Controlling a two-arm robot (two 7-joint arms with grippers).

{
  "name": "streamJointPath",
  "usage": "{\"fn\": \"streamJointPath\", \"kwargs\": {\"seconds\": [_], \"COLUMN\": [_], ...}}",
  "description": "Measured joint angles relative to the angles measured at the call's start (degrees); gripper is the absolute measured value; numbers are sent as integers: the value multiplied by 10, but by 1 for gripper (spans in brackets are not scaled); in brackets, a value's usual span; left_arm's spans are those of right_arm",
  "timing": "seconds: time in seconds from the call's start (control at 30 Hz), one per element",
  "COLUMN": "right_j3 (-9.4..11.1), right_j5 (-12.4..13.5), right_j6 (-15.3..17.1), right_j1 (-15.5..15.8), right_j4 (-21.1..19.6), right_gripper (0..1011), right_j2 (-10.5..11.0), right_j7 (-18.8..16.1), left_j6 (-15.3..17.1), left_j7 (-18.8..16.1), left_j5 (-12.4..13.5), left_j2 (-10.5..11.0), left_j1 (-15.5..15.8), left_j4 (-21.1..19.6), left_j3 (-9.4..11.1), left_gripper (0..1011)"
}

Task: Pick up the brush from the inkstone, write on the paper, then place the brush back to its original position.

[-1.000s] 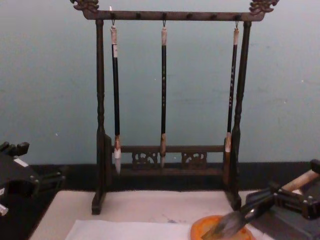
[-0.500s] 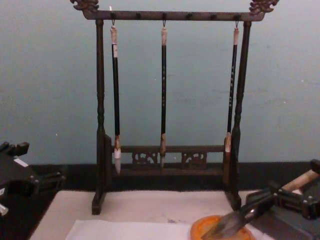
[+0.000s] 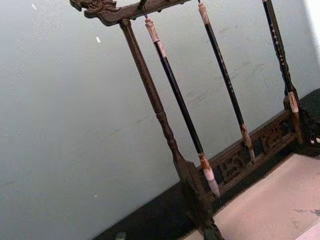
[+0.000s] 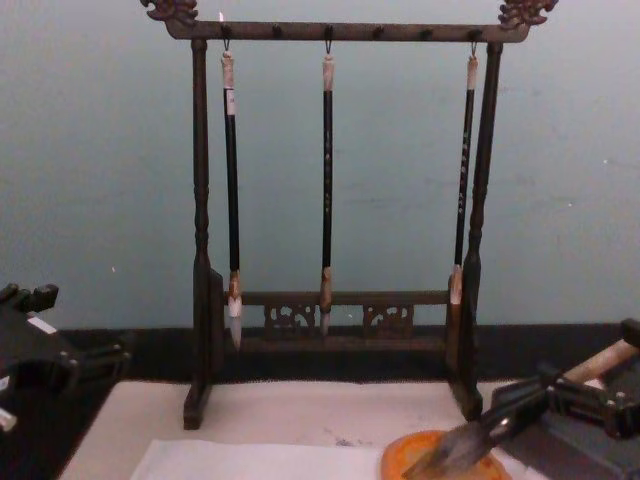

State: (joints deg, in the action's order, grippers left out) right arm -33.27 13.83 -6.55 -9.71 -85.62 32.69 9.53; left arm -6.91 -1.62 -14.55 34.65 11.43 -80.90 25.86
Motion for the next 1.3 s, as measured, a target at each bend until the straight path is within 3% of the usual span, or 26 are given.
{"fn": "streamJointPath", "kwargs": {"seconds": [1.3], "right_j3": [0], "right_j5": [0], "right_j6": [0], "right_j1": [0], "right_j4": [0], "right_gripper": [1000], "right_j2": [0], "right_j7": [0], "left_j6": [0], "left_j7": [0], "left_j5": [0], "left_j2": [0], "left_j1": [0], "left_j4": [0], "left_j3": [0], "left_gripper": [1010]}}
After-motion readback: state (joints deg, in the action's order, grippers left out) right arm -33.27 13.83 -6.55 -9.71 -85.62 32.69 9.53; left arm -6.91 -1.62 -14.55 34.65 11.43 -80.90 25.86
